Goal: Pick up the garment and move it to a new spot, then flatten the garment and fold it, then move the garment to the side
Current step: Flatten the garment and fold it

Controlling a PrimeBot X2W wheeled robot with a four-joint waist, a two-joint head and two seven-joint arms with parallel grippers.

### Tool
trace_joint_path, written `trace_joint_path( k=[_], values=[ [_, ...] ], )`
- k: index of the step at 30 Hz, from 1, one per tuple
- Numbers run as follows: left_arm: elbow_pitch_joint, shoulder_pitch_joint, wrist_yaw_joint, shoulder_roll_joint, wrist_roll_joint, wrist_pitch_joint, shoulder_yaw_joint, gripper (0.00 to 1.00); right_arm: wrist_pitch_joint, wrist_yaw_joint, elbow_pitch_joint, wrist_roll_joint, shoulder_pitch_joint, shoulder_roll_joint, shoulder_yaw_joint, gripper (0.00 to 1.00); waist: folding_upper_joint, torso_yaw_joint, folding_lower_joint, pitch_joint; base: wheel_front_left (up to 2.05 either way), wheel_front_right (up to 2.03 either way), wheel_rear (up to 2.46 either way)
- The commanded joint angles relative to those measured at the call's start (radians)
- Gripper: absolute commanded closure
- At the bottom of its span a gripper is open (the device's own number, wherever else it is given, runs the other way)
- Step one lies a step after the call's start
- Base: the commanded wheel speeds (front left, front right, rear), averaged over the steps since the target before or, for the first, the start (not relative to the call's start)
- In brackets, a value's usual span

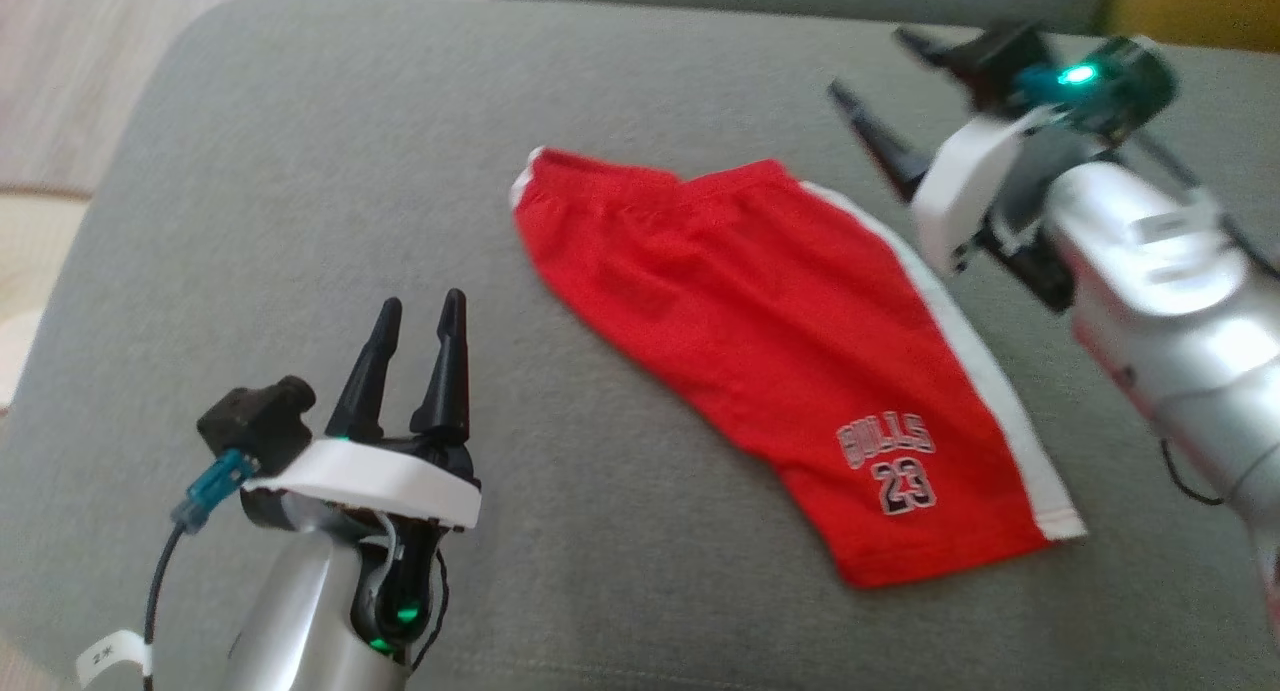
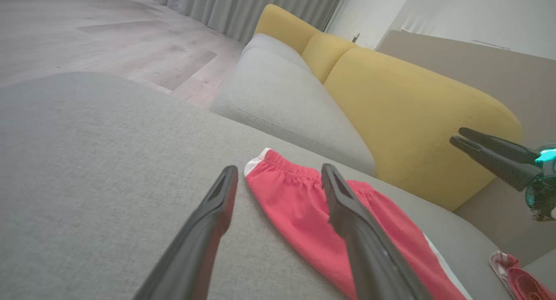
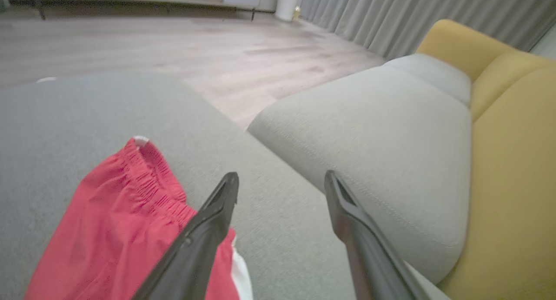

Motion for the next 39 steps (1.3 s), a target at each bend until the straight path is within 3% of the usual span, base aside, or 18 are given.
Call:
trace_joint_path(
  k=[1,9,14,18,22,32,37,39],
  values=[
    [-0.035,-0.045,-0.007,0.012,0.005,-0.009,0.039,0.00,-0.037,-0.001,-0.016,0.024,-0.003,-0.014,-0.042,0.00,0.0000,-0.060,-0.0001,-0.046,0.00,0.00,0.00],
    [-0.077,-0.032,-0.010,0.012,0.003,-0.009,0.069,0.00,-0.164,-0.001,-0.041,0.043,0.120,-0.047,-0.277,0.00,0.0000,-0.169,-0.0001,-0.080,0.00,0.00,0.00],
    [-0.108,-0.008,-0.010,0.012,-0.002,-0.009,0.089,0.00,-0.171,-0.001,-0.206,-0.017,0.310,-0.058,-0.541,0.00,0.0000,-0.236,-0.0001,-0.076,0.00,0.00,0.00],
    [-0.118,0.009,-0.012,0.012,0.002,-0.009,0.098,0.00,-0.171,-0.001,-0.387,-0.100,0.541,-0.007,-0.770,0.00,0.0000,-0.278,-0.0001,-0.070,0.00,0.00,0.00],
    [-0.123,0.017,-0.015,0.012,0.002,-0.009,0.099,0.00,-0.171,-0.001,-0.536,-0.201,0.749,0.070,-0.920,0.00,0.0000,-0.298,-0.0001,-0.053,0.00,0.00,0.00],
    [-0.115,-0.005,-0.024,0.012,0.012,-0.009,0.080,0.00,-0.116,-0.001,-0.705,-0.327,0.917,0.174,-1.017,0.00,0.0000,-0.291,-0.0001,-0.015,0.00,0.00,0.00],
    [-0.107,-0.014,-0.027,0.012,0.016,-0.009,0.074,0.00,-0.054,-0.001,-0.700,-0.306,0.959,0.199,-0.989,0.00,0.0000,-0.275,-0.0001,0.004,0.00,0.00,0.00],
    [-0.099,-0.015,-0.028,0.012,0.021,-0.009,0.073,0.00,0.021,-0.001,-0.653,-0.268,0.979,0.203,-0.931,0.00,0.0000,-0.268,-0.0001,0.015,0.00,0.00,0.00]
  ],
)
